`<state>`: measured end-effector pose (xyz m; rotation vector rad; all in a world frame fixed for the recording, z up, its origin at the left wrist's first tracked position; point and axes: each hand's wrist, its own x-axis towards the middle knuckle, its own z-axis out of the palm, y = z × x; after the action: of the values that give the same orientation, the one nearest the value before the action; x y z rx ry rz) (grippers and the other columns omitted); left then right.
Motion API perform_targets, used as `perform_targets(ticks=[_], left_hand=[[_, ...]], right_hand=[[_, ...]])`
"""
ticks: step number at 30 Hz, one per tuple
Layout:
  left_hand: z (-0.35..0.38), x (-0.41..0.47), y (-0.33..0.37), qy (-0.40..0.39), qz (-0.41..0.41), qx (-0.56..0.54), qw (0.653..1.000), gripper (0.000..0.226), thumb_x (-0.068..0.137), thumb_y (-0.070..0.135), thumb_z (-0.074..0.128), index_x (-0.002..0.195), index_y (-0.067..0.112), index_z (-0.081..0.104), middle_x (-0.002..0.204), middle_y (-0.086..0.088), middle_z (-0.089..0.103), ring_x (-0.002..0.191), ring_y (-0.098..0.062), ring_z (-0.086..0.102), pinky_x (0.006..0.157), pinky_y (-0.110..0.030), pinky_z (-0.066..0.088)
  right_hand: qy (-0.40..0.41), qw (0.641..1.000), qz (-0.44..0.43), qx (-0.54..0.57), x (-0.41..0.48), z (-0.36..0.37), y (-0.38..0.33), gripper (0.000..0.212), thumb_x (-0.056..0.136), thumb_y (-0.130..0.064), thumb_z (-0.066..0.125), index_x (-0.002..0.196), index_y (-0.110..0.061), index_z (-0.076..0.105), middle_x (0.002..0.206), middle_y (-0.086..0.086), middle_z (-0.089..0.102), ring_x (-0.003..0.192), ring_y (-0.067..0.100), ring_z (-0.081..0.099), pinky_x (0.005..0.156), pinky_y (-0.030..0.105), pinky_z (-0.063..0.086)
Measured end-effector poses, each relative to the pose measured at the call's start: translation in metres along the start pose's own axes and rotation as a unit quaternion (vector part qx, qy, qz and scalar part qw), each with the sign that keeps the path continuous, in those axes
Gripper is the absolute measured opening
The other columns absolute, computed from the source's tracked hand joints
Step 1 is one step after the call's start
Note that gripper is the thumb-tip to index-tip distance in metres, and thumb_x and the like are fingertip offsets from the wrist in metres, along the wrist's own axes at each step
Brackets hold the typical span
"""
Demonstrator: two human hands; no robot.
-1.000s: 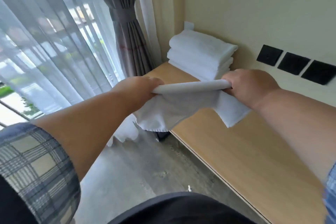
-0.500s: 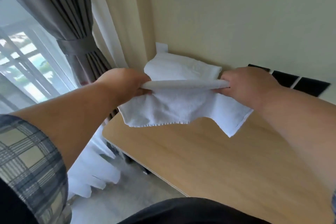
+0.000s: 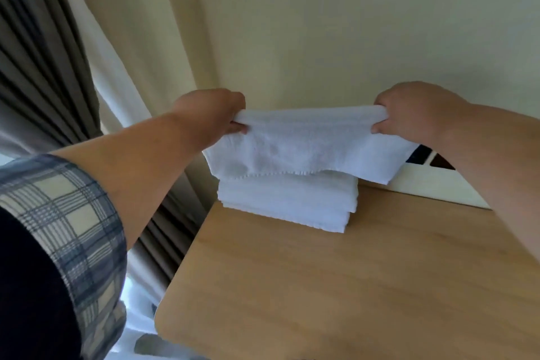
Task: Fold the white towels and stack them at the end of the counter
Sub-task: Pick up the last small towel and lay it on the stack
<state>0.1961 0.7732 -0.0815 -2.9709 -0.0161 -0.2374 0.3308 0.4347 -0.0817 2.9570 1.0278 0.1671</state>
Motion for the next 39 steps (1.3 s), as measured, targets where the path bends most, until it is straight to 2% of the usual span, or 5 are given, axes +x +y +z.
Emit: perform_targets(ticks=[13, 21, 28, 33, 39], left_hand=[[0.082, 0.113, -0.082, 0.116, 0.032, -0.094, 0.988, 0.038, 0.08, 0.0, 0.06, 0.111, 0.019, 0.065, 0.105, -0.01, 0.056, 0.101, -0.034, 0.05, 0.081, -0.041, 0.044], [0.155, 0.067, -0.089, -0.013, -0.011, -0.211, 0.977, 0.033, 0.08, 0.008, 0.073, 0.108, 0.024, 0.068, 0.107, 0.003, 0.051, 0.109, -0.023, 0.051, 0.093, -0.032, 0.042], [0.168, 0.04, -0.103, -0.258, -0.072, -0.365, 0.892, 0.057, 0.071, 0.059, 0.079, 0.121, 0.049, 0.054, 0.126, 0.02, 0.042, 0.107, -0.01, 0.053, 0.087, -0.026, 0.04], [0.18, 0.051, -0.086, -0.228, -0.253, -0.58, 0.74, 0.033, 0.092, 0.058, 0.057, 0.114, 0.033, 0.059, 0.118, 0.001, 0.063, 0.103, -0.016, 0.062, 0.077, -0.03, 0.054], [0.195, 0.069, -0.075, -0.209, -0.346, -0.551, 0.73, 0.039, 0.087, 0.056, 0.066, 0.108, 0.024, 0.059, 0.105, -0.004, 0.067, 0.083, -0.017, 0.065, 0.051, -0.023, 0.049]], right_hand=[[0.092, 0.977, 0.194, 0.011, 0.061, 0.042, 0.005, 0.026, 0.089, -0.008, 0.057, 0.116, -0.009, 0.058, 0.105, 0.016, 0.056, 0.096, 0.037, 0.054, 0.077, 0.045, 0.05], [0.043, 0.962, 0.209, 0.173, 0.007, 0.137, -0.022, 0.029, 0.085, -0.01, 0.064, 0.108, -0.026, 0.06, 0.112, -0.007, 0.052, 0.096, 0.019, 0.054, 0.078, 0.038, 0.046], [-0.035, 0.899, 0.269, 0.344, -0.02, 0.168, -0.03, 0.028, 0.079, -0.032, 0.08, 0.096, -0.04, 0.059, 0.12, -0.015, 0.05, 0.097, 0.002, 0.052, 0.082, 0.027, 0.042], [0.015, 0.783, 0.429, 0.45, 0.004, 0.165, -0.024, 0.032, 0.087, -0.056, 0.064, 0.107, -0.03, 0.067, 0.111, -0.003, 0.066, 0.096, 0.019, 0.063, 0.066, 0.027, 0.044], [-0.028, 0.754, 0.484, 0.443, 0.036, 0.165, -0.012, 0.028, 0.085, -0.046, 0.071, 0.103, -0.027, 0.06, 0.105, 0.0, 0.058, 0.089, 0.02, 0.058, 0.065, 0.032, 0.047]])
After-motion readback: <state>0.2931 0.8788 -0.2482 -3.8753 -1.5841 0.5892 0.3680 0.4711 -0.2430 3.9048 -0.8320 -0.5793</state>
